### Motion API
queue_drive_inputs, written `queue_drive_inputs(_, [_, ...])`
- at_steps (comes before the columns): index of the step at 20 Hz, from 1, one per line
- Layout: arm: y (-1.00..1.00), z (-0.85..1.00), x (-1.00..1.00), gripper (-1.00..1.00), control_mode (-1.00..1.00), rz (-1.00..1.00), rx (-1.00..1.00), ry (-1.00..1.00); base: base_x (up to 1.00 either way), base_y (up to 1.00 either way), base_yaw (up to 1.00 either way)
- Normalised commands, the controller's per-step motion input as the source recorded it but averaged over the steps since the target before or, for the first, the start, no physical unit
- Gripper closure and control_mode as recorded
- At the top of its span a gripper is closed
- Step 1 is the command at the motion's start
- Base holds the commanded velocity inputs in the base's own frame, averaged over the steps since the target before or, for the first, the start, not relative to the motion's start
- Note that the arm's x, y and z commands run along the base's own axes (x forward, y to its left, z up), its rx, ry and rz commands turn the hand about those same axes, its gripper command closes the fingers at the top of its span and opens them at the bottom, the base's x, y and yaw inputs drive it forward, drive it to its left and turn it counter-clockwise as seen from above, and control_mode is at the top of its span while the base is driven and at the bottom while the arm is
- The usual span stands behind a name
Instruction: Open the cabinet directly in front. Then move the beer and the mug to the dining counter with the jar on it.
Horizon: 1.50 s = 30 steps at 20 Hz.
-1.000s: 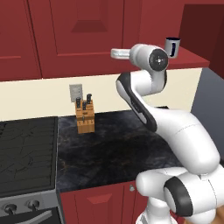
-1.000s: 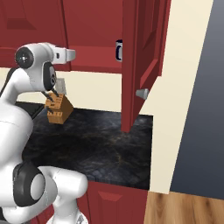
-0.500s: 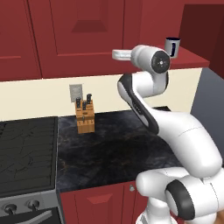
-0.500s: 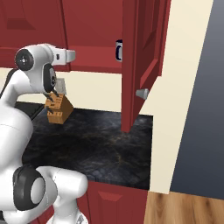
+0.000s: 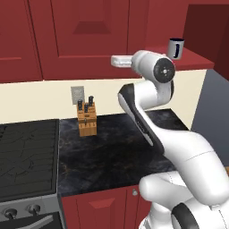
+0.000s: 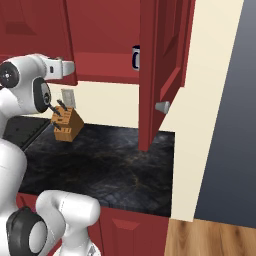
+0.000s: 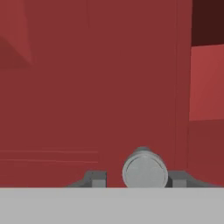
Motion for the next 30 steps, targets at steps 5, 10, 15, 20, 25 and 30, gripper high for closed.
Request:
queue_drive_inputs(5, [1.0, 0.0, -0.58, 1.0, -1.0, 0.0, 0.0, 0.0, 0.0, 0.0, 0.0])
queue_drive_inputs(10, [1.0, 0.0, -0.54, 1.0, -1.0, 0.0, -0.02, 0.0, 0.0, 0.0, 0.0])
queue_drive_inputs(15, [1.0, 0.0, -0.58, 1.0, -1.0, 0.0, -0.05, 0.0, 0.0, 0.0, 0.0])
queue_drive_inputs(20, [1.0, 0.0, -0.65, 1.0, -1.0, 0.0, -0.1, 0.0, 0.0, 0.0, 0.0])
queue_drive_inputs(25, [1.0, 0.0, -0.67, 1.0, -1.0, 0.0, -0.1, 0.0, 0.0, 0.0, 0.0])
queue_drive_inputs(30, [1.0, 0.0, -0.72, 1.0, -1.0, 0.0, -0.08, 0.0, 0.0, 0.0, 0.0])
